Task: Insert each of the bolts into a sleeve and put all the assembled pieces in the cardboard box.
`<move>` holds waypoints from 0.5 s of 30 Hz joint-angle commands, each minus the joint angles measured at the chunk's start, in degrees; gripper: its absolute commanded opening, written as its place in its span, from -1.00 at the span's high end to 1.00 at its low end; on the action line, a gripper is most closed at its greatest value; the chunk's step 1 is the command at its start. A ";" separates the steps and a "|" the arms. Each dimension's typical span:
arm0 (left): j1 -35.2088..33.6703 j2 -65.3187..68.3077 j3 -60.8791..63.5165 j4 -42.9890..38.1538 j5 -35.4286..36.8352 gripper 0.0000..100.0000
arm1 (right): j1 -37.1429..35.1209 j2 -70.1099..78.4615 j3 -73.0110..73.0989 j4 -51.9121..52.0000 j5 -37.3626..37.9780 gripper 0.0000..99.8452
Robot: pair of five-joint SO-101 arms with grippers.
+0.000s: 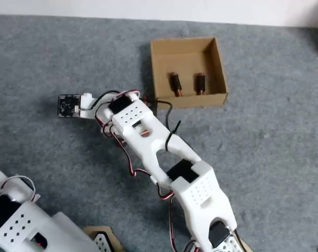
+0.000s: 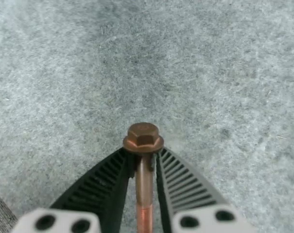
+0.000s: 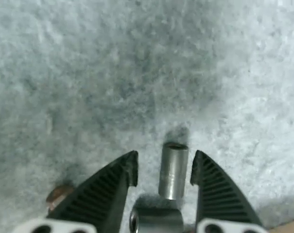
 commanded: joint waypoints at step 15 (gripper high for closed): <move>0.04 -0.84 -0.31 -0.53 -0.62 0.99 | 5.67 5.14 -3.12 1.19 -6.42 0.64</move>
